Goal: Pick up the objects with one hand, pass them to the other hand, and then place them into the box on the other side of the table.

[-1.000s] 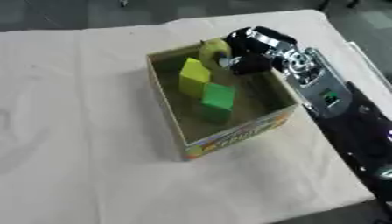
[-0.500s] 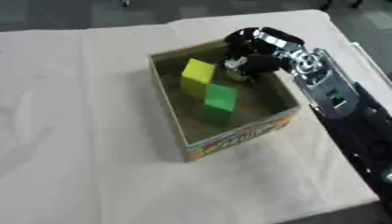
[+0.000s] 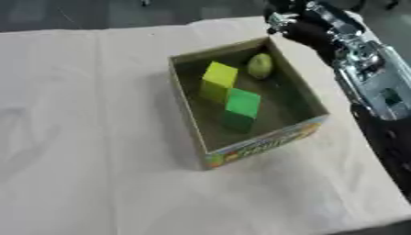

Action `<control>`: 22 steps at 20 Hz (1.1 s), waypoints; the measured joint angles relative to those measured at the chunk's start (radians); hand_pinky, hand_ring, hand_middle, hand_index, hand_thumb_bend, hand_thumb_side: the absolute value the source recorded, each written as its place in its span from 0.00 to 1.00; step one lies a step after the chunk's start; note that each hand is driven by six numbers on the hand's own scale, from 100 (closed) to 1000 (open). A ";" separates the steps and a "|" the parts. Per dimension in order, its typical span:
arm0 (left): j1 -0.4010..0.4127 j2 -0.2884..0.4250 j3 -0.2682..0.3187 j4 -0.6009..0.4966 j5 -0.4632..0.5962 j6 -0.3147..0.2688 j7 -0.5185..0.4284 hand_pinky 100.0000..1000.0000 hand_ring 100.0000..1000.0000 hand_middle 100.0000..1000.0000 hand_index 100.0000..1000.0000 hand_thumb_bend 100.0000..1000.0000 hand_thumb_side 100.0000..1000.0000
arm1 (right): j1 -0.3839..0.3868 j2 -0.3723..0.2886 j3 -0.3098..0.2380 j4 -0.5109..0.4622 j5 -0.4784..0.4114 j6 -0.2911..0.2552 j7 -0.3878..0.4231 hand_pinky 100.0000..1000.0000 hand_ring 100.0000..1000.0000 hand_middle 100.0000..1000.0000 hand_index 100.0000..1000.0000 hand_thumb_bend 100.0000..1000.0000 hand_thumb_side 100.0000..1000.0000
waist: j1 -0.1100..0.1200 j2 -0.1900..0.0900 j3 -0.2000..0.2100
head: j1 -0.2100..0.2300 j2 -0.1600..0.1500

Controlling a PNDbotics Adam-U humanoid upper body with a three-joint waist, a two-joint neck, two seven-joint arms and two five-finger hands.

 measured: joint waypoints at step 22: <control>0.137 -0.142 0.136 0.102 0.686 -0.142 0.434 0.86 0.72 0.65 0.82 0.29 0.74 | 0.088 0.070 -0.108 -0.074 -0.022 -0.191 -0.225 0.93 0.68 0.78 0.84 0.03 0.19 | 0.018 0.000 0.037 | 0.155 -0.007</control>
